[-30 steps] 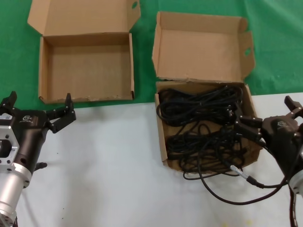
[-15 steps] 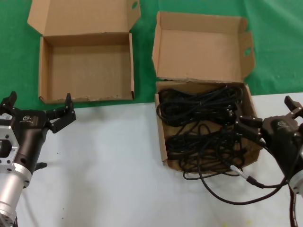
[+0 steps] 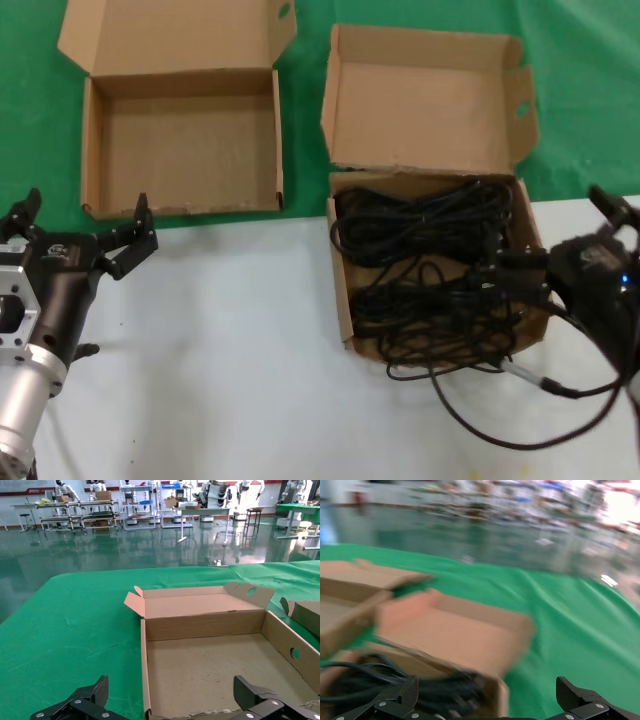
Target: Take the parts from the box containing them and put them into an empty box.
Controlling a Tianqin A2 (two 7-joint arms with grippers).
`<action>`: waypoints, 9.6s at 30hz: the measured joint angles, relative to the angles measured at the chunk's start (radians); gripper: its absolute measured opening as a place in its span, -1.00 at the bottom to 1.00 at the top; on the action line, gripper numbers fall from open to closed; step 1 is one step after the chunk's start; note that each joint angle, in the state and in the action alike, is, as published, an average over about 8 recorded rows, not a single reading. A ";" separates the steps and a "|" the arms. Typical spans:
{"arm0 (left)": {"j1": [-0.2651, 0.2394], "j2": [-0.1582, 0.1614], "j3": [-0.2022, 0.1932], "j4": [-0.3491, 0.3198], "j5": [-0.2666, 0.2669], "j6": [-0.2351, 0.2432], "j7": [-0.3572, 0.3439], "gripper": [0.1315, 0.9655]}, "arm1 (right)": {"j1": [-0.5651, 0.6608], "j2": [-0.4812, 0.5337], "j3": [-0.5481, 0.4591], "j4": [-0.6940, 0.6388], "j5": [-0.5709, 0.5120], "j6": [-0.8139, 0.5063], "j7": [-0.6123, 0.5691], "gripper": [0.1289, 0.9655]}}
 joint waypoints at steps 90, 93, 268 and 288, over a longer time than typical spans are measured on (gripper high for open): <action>0.000 0.000 0.000 0.000 0.000 0.000 0.000 -0.97 | 0.930 0.193 -0.488 -0.257 -0.574 -0.975 -0.297 -0.81; 0.000 0.000 0.000 0.000 0.000 0.000 0.000 -0.97 | 0.954 0.185 -0.473 -0.235 -0.548 -0.995 -0.242 -0.81; 0.010 0.006 -0.003 0.006 -0.017 -0.018 0.024 1.00 | 0.034 -0.133 0.031 -0.096 0.003 0.054 0.005 1.00; 0.010 0.006 -0.003 0.006 -0.017 -0.018 0.024 1.00 | 0.034 -0.133 0.031 -0.096 0.003 0.054 0.005 1.00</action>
